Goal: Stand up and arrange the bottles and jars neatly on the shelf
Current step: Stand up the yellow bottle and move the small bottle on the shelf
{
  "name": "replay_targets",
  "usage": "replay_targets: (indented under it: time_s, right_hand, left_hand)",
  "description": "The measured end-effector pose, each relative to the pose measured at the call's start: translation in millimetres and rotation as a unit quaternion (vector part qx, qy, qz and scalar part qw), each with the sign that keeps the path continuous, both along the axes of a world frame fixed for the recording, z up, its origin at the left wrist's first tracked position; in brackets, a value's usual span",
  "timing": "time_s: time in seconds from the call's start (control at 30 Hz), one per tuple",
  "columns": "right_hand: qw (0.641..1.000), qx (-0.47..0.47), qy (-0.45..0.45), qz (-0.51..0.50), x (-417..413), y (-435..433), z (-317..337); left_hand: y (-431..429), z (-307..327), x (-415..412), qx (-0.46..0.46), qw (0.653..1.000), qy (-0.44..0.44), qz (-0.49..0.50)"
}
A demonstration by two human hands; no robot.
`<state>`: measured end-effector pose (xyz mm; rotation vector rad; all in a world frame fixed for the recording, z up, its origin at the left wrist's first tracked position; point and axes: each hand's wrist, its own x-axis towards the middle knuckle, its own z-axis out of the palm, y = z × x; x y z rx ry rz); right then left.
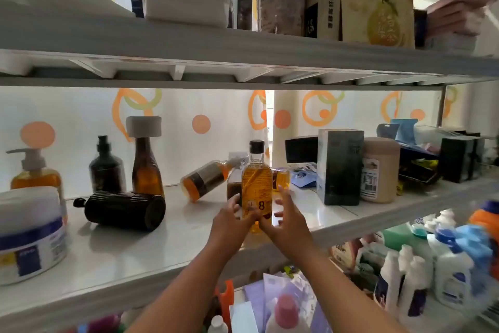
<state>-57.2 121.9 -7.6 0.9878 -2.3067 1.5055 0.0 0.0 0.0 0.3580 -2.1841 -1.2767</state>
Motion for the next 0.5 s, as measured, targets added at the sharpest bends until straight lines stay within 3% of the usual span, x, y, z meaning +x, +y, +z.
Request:
replay_targets:
  time_s: [0.13, 0.5]
  right_hand:
    - [0.998, 0.054, 0.019, 0.0, -13, -4, -4]
    - [0.998, 0.06, 0.012, -0.015, -32, 16, -3]
  left_hand:
    - [-4, -5, -12, -0.026, 1.0, -0.014, 0.008]
    - [17, -2, -27, -0.056, 0.997, -0.023, 0.04]
